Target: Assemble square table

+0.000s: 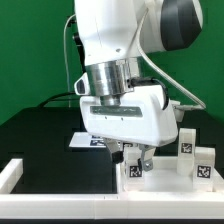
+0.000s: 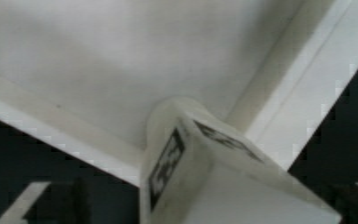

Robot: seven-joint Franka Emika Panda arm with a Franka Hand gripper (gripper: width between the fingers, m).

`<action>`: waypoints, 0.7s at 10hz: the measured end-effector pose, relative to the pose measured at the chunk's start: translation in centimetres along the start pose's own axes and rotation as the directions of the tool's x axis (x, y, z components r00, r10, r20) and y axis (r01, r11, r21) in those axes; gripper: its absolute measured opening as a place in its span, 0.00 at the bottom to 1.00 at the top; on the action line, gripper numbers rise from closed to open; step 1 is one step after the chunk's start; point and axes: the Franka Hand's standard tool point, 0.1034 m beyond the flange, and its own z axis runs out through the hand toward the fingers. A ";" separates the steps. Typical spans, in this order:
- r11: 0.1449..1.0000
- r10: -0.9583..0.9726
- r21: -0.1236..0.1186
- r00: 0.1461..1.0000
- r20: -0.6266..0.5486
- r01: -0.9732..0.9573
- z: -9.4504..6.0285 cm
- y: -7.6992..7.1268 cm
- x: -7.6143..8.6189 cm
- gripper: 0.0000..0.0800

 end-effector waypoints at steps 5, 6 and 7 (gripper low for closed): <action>0.733 -0.679 -0.054 0.735 -0.001 0.678 -0.2 -1.1 -1.1 0.81; 0.781 -0.624 -0.045 0.782 -0.003 0.623 -0.1 -1.0 -1.1 0.81; 0.785 -0.618 -0.045 0.786 -0.003 0.618 -0.1 -1.0 -1.1 0.64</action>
Offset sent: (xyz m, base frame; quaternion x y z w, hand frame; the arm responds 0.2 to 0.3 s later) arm -0.0023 0.0243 0.0143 -0.0364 0.0367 -0.4701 0.8811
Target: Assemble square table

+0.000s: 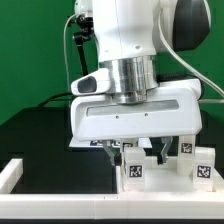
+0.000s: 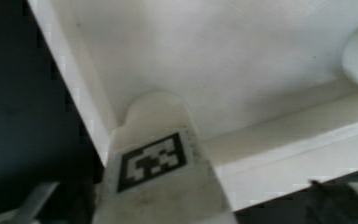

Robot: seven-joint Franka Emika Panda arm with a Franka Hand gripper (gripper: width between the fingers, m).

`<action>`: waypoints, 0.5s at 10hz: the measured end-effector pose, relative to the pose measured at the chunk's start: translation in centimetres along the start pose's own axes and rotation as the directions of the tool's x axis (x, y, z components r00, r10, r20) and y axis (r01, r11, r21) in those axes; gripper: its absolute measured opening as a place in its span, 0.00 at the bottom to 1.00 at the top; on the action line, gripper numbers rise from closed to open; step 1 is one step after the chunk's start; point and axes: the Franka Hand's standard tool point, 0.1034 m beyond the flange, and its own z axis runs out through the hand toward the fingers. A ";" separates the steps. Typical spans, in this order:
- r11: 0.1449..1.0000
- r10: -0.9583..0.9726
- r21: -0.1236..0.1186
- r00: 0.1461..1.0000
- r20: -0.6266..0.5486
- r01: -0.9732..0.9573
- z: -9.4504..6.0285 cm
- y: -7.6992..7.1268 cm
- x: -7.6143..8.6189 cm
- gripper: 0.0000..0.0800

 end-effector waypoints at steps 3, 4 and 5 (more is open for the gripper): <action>0.987 0.159 -0.009 0.987 0.001 -0.159 0.1 0.8 0.0 0.37; 0.971 0.239 -0.009 0.971 -0.001 -0.239 0.1 0.8 0.0 0.37; 0.900 0.435 -0.017 0.900 -0.003 -0.435 0.2 0.7 0.0 0.37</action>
Offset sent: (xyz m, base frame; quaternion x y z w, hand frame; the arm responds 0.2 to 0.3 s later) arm 0.0000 0.0000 0.0000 0.0000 0.0000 0.1938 0.9810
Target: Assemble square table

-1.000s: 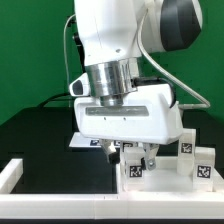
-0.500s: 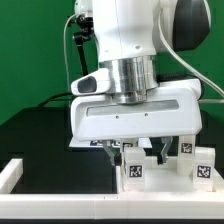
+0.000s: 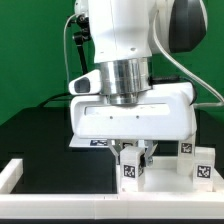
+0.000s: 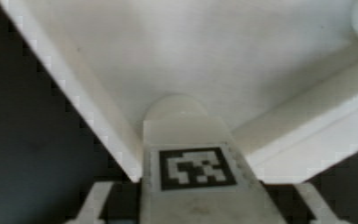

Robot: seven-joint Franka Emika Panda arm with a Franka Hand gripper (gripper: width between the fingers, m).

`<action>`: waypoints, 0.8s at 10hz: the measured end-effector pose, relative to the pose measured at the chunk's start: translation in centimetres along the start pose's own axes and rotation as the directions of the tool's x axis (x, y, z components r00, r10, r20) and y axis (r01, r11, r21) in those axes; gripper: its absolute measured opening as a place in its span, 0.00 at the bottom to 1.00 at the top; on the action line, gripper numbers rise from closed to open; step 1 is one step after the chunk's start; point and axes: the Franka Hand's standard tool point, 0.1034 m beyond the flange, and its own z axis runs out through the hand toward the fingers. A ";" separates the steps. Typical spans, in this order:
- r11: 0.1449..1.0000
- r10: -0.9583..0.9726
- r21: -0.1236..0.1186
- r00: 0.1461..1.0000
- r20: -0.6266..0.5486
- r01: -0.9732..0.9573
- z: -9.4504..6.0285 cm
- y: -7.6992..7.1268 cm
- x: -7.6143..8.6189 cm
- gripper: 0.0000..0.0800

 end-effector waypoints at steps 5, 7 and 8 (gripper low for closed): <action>0.742 0.669 0.047 0.743 0.005 -0.668 0.2 -0.3 -0.1 0.37; 0.706 0.708 0.038 0.706 0.002 -0.708 0.2 -0.3 -0.2 0.37; 0.748 0.663 0.038 0.748 -0.001 -0.663 0.2 -0.3 -0.2 0.37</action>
Offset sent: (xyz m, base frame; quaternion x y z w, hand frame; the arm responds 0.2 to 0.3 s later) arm 0.0161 -0.0051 -0.0022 0.1002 0.0405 0.4164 0.9028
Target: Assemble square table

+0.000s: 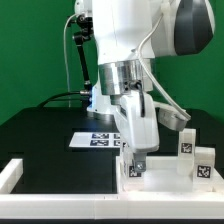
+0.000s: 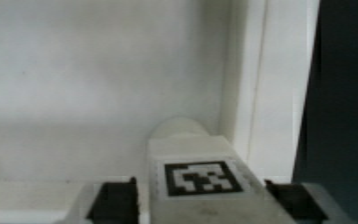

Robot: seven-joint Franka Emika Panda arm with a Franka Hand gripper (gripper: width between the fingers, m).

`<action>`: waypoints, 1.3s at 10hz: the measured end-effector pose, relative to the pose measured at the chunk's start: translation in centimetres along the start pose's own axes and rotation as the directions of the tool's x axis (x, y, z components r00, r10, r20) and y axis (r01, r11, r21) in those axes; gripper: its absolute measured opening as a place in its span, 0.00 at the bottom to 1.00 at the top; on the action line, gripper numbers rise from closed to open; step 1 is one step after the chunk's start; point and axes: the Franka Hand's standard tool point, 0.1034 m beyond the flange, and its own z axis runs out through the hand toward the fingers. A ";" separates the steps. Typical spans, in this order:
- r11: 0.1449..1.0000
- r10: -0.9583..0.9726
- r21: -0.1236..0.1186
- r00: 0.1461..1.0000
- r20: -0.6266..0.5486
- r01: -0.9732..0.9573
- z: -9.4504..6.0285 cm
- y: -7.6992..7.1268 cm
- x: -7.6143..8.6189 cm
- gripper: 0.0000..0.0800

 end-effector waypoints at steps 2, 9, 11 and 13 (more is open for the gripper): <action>0.898 -0.439 -0.001 0.898 -0.006 0.439 -0.2 -0.1 0.3 0.74; 0.364 -0.931 -0.047 0.362 -0.032 0.930 -0.3 -0.3 0.1 0.81; 0.403 -0.915 -0.044 0.402 -0.033 0.914 -0.2 -0.2 0.1 0.64; 0.505 -0.863 -0.043 0.504 -0.039 0.862 -0.2 -0.1 0.6 0.41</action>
Offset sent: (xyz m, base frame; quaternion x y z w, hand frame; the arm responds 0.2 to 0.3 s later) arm 0.0000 0.0000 0.0000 0.0000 0.0000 -0.1296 0.9916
